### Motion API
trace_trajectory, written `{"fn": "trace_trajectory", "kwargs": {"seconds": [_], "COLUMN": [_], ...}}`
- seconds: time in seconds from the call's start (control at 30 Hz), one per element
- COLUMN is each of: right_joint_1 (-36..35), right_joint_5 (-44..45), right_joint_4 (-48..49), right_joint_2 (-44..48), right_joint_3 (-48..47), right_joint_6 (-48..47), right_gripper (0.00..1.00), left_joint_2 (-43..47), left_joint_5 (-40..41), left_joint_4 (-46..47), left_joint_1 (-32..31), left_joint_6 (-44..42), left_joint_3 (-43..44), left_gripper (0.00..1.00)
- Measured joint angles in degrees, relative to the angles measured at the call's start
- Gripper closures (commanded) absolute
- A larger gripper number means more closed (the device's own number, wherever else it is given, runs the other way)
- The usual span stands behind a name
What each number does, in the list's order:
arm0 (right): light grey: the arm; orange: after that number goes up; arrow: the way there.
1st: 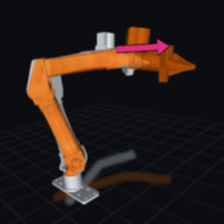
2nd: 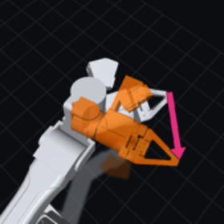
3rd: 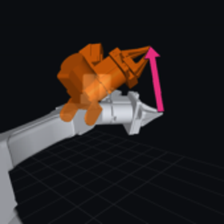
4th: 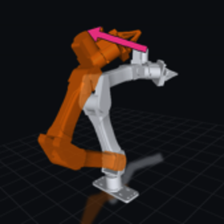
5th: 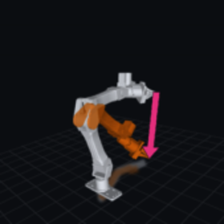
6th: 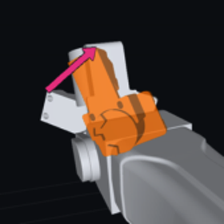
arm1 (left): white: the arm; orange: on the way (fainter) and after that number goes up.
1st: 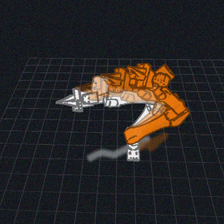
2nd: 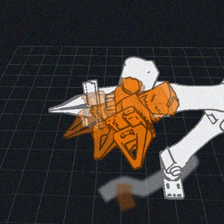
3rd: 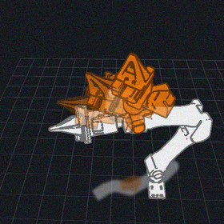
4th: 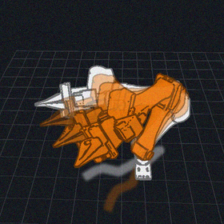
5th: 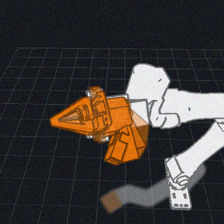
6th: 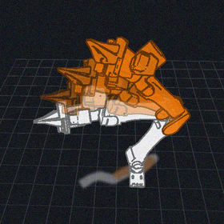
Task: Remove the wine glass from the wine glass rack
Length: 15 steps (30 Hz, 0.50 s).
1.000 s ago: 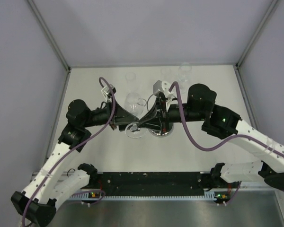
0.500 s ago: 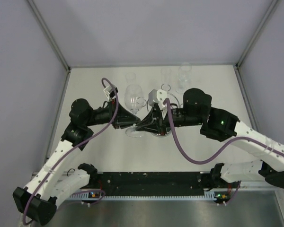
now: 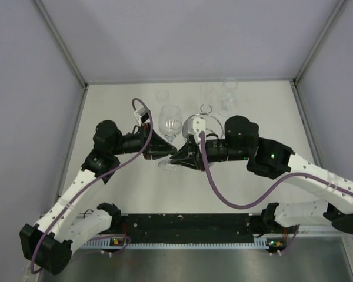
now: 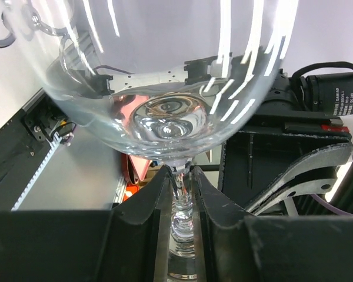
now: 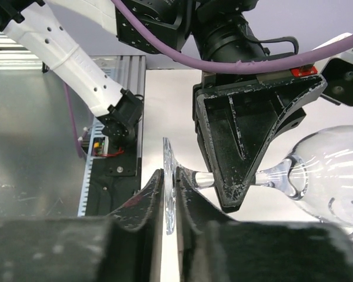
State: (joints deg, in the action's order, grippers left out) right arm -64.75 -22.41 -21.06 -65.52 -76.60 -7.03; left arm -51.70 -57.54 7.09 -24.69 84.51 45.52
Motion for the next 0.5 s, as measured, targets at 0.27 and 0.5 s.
{"fn": "trace_trajectory", "kwargs": {"seconds": [0.27, 0.5], "right_joint_1": [0.0, 0.0], "right_joint_5": [2.9, 9.1], "right_joint_4": [-1.5, -5.0], "right_joint_2": [4.3, 11.8], "right_joint_3": [1.5, 0.9], "right_joint_6": [3.6, 6.8], "right_gripper": [0.44, 0.40], "left_joint_2": [-0.3, -0.6], "left_joint_5": [-1.7, -3.7], "left_joint_4": [-0.8, -5.2], "left_joint_1": [-0.1, -0.1], "left_joint_6": [-6.1, -13.9], "left_joint_3": [0.2, 1.4], "left_gripper": [1.00, 1.00]}}
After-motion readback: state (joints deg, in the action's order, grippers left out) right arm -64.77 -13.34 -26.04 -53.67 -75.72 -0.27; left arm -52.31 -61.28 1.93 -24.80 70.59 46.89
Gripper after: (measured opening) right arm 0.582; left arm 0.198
